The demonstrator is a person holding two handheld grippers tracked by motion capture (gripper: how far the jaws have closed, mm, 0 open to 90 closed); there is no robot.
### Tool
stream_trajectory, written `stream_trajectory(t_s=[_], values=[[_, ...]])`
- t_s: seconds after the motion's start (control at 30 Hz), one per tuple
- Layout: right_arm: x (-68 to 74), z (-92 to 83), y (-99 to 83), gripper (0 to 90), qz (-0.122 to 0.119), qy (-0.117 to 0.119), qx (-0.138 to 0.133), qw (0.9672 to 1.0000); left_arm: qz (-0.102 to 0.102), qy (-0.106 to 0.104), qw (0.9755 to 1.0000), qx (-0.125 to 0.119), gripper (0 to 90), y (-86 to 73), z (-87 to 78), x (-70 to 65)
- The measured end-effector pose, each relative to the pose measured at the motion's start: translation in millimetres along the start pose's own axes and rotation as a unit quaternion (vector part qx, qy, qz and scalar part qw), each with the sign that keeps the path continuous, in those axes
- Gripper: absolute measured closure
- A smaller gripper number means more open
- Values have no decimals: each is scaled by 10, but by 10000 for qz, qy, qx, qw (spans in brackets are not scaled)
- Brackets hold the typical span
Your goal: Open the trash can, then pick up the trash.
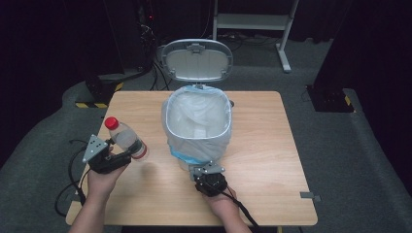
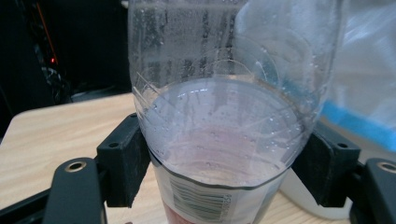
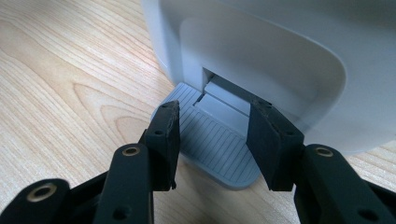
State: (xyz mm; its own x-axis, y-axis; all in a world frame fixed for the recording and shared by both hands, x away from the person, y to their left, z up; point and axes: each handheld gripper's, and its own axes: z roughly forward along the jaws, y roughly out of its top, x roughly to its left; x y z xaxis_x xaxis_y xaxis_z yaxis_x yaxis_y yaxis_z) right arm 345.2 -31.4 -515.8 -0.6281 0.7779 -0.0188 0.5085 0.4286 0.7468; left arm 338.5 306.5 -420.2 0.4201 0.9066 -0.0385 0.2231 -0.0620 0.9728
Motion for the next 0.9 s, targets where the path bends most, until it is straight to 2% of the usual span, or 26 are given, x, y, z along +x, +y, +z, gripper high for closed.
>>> stream_trajectory(t_s=[0.23, 0.33, 0.37, 0.4, 0.6, 0.9], values=[[0, 0, 0, 542, 4, 4, -1, 10000, 103, -63, 9997, -235, 266, 126, -76, -120], [-1, 0, -2, 542, 13, 11, -3, 10000, 149, -69, 9988, -454, 266, 221, -141, -202], [-1, 0, -2, 542, 13, 11, -3, 10000, 149, -69, 9988, -454, 266, 221, -141, -202], [-7, 0, -1, 542, -40, -5, -6, 10000, 162, -67, 9983, -559, 266, 268, -173, -236], [-6, 1, -2, 542, -35, -5, -16, 10000, 219, -49, 9963, -835, 266, 410, -245, -326], [-5, 0, -4, 542, -46, -8, -23, 10000, 376, -34, 9931, -1111, 267, 584, -308, -405]])
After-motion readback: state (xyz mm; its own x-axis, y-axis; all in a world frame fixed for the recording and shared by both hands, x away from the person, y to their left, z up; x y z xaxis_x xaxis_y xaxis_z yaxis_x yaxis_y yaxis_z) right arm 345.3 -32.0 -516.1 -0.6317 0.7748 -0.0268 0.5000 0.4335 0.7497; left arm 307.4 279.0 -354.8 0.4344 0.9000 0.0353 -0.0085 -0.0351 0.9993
